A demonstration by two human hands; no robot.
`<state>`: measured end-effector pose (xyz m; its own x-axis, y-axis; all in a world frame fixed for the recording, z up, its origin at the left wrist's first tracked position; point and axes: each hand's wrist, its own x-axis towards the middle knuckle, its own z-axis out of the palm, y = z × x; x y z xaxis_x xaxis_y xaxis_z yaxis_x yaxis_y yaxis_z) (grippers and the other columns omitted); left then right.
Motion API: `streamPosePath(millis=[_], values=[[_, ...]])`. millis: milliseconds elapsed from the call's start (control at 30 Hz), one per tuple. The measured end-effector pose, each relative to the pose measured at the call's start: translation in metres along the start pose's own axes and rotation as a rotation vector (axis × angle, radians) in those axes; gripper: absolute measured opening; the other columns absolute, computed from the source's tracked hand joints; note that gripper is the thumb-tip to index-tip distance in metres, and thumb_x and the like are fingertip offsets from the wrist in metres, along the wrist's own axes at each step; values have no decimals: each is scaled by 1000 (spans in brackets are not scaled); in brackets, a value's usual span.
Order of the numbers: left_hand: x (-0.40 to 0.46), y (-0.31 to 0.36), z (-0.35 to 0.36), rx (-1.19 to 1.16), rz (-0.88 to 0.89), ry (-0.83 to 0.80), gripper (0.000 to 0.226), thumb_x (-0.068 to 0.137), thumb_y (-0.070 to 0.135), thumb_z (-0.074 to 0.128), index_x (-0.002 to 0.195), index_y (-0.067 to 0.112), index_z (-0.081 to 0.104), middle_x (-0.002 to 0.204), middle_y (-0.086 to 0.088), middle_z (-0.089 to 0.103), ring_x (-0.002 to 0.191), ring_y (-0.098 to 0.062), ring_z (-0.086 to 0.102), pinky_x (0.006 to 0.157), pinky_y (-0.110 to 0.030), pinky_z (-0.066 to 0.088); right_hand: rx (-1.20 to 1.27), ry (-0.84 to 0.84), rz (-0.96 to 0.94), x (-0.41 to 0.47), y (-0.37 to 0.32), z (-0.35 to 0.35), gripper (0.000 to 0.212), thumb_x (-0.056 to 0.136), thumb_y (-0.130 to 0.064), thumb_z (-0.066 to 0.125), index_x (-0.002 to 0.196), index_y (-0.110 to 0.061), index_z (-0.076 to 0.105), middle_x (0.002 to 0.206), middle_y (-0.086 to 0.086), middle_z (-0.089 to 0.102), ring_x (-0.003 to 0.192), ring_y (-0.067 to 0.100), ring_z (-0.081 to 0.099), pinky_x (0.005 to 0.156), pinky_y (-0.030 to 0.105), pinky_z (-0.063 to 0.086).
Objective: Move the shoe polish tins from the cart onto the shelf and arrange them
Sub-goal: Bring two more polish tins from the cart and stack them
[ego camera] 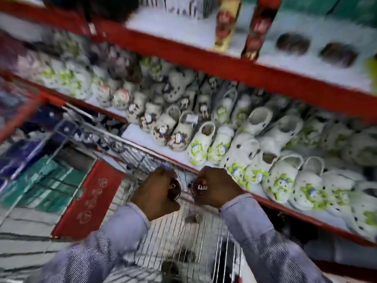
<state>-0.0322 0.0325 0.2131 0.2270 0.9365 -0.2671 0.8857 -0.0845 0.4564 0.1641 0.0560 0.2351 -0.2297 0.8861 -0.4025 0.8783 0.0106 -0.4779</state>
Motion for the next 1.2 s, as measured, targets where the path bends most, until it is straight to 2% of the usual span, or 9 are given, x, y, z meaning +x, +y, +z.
streamPosePath(millis=[267,367,533,600,700,767,933,1067,1200], values=[[10,112,-147,-20,243,209,41,50,40,74,86,28,60,74,12,66,68,-2,62,54,-13,40,-52,320,-76,-59,-31,-168,22,57,-29,82,65,-21,63,58,-6,59,63,11,62,52,17,45],[29,162,-176,-69,323,251,42,51,39,80,88,30,63,74,16,70,70,1,66,58,-17,51,-47,387,-33,-75,-18,-224,41,59,-31,83,95,-15,72,92,2,76,90,22,72,74,31,59],[82,236,-200,-58,397,311,73,50,46,78,119,28,64,101,12,72,94,-5,69,77,-14,48,-68,462,84,-78,12,-288,80,64,-42,86,133,-16,56,133,8,61,124,25,58,99,32,52],[107,259,-202,-64,370,311,73,50,46,82,117,25,66,104,6,74,97,-9,70,81,-18,51,-47,489,128,-69,24,-304,73,62,-48,84,122,-14,60,126,10,63,120,27,61,92,29,51],[142,285,-197,-109,366,293,50,53,40,88,97,29,70,74,18,65,66,13,60,57,2,39,22,537,168,-48,42,-320,54,61,-47,81,96,-9,64,100,13,67,99,30,68,71,27,47],[161,295,-190,-106,344,288,39,57,34,86,93,29,71,70,16,64,66,5,64,53,5,38,38,552,191,-34,52,-324,38,64,-38,76,84,-10,63,86,11,63,92,32,70,65,26,47],[194,296,-167,-39,325,287,57,62,44,73,118,30,69,107,6,74,104,-15,71,90,-23,56,59,584,181,-14,71,-318,35,69,-34,69,99,-19,59,103,9,64,100,34,68,81,32,58],[202,295,-159,-43,265,309,73,62,53,71,130,27,61,121,2,70,114,-18,69,97,-29,56,65,605,176,-8,78,-317,39,74,-32,65,111,-22,59,116,9,66,108,34,68,93,36,58],[198,293,-162,-82,301,315,67,64,46,82,126,26,64,119,3,74,112,-16,71,99,-29,56,40,584,213,-10,78,-320,23,76,-33,69,84,-19,53,109,13,69,102,34,70,83,27,57]])
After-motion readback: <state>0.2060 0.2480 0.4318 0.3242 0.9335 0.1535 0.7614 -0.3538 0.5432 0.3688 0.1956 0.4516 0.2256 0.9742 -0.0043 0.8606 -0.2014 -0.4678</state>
